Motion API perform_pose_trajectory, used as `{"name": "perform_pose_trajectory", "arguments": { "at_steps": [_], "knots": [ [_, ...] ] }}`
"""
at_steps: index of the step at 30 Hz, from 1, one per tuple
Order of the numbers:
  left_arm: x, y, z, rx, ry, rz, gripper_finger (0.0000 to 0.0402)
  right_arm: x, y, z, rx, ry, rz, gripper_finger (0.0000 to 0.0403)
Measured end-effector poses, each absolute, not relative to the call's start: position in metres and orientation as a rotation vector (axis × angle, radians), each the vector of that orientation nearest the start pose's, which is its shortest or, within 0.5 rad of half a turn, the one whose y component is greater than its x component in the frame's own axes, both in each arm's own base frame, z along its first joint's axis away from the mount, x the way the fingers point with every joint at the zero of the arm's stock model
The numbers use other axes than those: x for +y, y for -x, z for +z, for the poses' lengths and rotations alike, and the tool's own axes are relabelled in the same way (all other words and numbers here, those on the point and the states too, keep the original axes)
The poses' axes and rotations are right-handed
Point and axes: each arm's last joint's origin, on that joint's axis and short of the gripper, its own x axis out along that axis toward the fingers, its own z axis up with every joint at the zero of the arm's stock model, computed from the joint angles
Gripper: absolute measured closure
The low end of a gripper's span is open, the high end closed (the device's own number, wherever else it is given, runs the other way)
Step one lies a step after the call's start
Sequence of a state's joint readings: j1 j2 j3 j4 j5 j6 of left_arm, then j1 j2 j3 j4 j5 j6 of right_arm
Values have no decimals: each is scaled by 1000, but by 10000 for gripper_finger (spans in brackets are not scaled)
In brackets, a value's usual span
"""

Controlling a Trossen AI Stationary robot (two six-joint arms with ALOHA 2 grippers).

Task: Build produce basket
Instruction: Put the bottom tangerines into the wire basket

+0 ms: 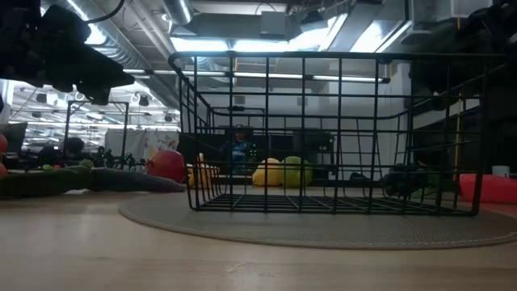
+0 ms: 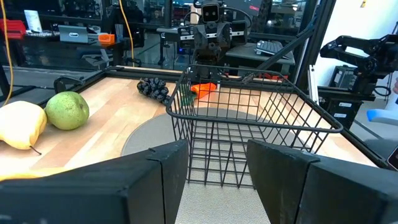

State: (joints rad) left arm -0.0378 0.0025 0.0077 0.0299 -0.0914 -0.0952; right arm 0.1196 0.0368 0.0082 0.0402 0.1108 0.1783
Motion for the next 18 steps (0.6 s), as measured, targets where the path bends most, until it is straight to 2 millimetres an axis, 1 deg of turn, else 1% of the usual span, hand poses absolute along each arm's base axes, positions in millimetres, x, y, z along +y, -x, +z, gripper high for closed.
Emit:
{"name": "perform_pose_trajectory", "arguments": {
  "at_steps": [11,18],
  "knots": [
    [-1,-97,169,-38,97,52,248,10,-99,167,1,-284,45,281],
    [-1,-97,169,-37,97,52,248,10,-99,167,0,-284,44,281]
  ]
}}
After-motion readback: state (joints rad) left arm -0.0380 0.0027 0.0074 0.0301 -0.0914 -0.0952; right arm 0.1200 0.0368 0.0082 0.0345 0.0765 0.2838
